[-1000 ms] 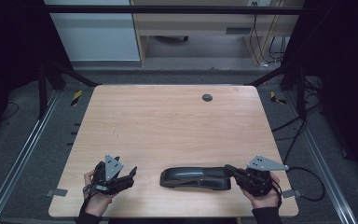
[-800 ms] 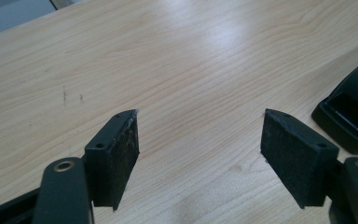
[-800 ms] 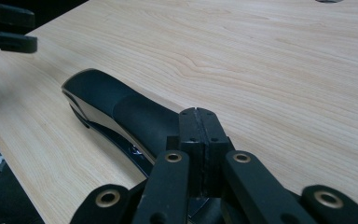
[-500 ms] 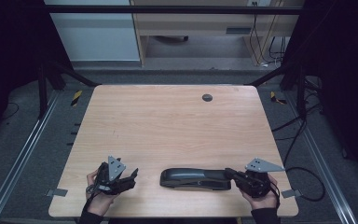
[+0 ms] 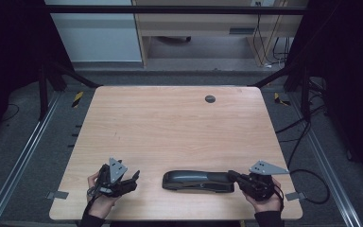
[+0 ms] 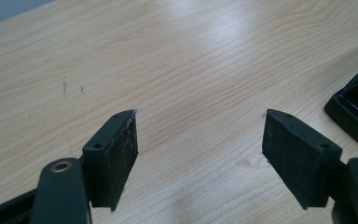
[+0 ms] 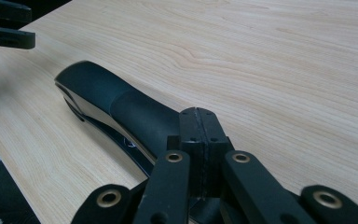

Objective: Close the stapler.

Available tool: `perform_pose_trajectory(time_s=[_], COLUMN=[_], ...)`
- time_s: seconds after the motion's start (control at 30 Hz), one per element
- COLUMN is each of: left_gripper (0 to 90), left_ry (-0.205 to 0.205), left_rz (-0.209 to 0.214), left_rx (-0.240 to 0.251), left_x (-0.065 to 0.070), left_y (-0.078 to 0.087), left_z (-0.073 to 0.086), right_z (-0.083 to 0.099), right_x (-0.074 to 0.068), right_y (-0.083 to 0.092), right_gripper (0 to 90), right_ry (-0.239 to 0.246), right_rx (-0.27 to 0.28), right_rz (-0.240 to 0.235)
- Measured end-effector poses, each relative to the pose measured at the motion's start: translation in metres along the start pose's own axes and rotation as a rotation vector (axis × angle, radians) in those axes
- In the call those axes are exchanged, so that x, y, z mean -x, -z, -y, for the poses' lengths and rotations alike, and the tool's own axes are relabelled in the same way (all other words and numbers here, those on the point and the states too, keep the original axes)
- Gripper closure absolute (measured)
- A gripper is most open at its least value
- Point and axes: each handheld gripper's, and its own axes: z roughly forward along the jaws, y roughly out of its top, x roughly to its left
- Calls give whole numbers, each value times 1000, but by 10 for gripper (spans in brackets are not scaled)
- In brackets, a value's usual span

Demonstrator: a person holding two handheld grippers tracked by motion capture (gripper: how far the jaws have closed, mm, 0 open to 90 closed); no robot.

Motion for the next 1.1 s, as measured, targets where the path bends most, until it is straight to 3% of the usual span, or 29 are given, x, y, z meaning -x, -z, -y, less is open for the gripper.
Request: perform_pose_trajectory(time_s=[0.57, 0.7, 0.8, 0.93, 1.1], left_gripper=[258, 256, 252, 247, 237], left_ry=[12, 16, 16, 18, 23], left_rz=[-2, -2, -2, -2, -2], left_rx=[13, 14, 15, 15, 14], left_x=[-3, -3, -3, -4, -6], left_y=[2, 2, 2, 1, 0], left_z=[-1, -1, -1, -1, 0], right_z=[0, -4, -6, -7, -4], right_x=[-1, 0, 0, 1, 16], right_y=[-1, 5, 6, 6, 15], right_gripper=[900, 883, 842, 738, 553], right_ry=[23, 2, -1, 5, -56], right_rx=[-10, 65, 93, 97, 169], right_rz=[8, -22, -12, 70, 177])
